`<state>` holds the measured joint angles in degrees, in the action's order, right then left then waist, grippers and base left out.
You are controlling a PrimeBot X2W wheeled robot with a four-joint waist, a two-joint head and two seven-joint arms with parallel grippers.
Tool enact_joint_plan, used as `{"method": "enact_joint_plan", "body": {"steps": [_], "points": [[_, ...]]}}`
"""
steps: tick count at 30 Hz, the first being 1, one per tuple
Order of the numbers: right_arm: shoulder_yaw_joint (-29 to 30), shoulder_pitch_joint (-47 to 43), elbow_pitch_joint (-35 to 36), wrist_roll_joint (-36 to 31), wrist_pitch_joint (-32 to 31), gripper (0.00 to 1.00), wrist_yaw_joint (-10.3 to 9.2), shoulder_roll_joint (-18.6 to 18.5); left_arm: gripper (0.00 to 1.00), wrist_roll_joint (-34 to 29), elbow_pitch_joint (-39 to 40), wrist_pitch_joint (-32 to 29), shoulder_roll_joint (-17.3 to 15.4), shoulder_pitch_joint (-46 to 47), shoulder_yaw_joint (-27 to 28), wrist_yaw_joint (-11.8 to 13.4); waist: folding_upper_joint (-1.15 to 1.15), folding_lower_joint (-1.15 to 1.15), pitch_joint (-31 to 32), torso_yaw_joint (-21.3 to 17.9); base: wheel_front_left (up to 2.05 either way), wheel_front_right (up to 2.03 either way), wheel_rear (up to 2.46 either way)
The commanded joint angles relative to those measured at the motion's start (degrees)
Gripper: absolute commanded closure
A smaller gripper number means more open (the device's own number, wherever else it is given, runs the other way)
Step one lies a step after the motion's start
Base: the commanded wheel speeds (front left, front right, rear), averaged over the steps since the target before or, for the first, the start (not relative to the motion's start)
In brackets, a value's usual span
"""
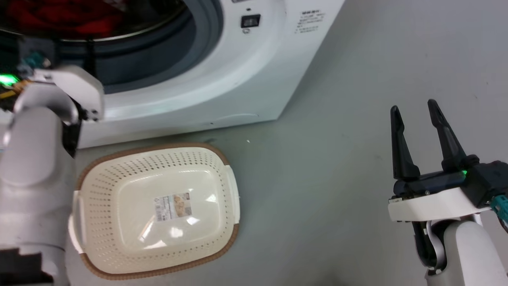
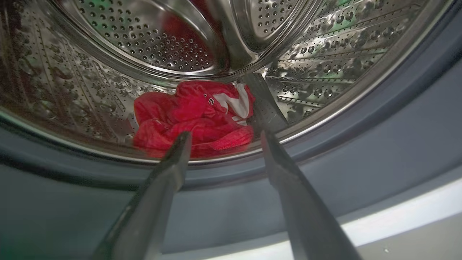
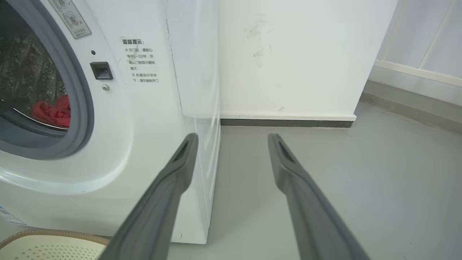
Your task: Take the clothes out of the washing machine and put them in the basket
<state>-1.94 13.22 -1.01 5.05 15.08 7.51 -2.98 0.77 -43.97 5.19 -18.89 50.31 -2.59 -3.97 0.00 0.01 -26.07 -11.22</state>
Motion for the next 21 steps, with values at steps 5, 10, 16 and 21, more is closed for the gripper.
{"method": "enact_joint_plan", "body": {"steps": [5,10,16,21], "points": [[-1.4,2.1,1.1,2.3,0.1,0.00,-0.04,0.2,0.00,-2.0,-2.5,-4.5,-5.0,8.6,-1.4,-1.0,0.00,-0.01,-6.8,-5.4,0.00,0.00,0.00],[-2.6,3.0,1.9,4.3,0.1,0.00,-0.04,0.2,0.00,-4.2,-3.1,-10.1,-9.3,15.6,-3.3,-1.7,0.00,-0.01,-10.0,-7.7,0.00,0.00,0.00],[-3.7,3.5,2.5,5.8,0.1,0.00,-0.04,0.2,0.00,-5.4,-4.1,-16.7,-13.6,22.4,-5.3,-2.8,0.00,-0.01,-12.7,-9.5,0.00,0.00,0.00],[-4.6,3.7,3.2,7.0,0.1,0.00,-0.04,0.2,0.00,-6.1,-4.6,-23.4,-17.6,29.0,-8.2,-3.4,0.00,-0.01,-14.9,-10.9,0.00,0.00,0.00]]}}
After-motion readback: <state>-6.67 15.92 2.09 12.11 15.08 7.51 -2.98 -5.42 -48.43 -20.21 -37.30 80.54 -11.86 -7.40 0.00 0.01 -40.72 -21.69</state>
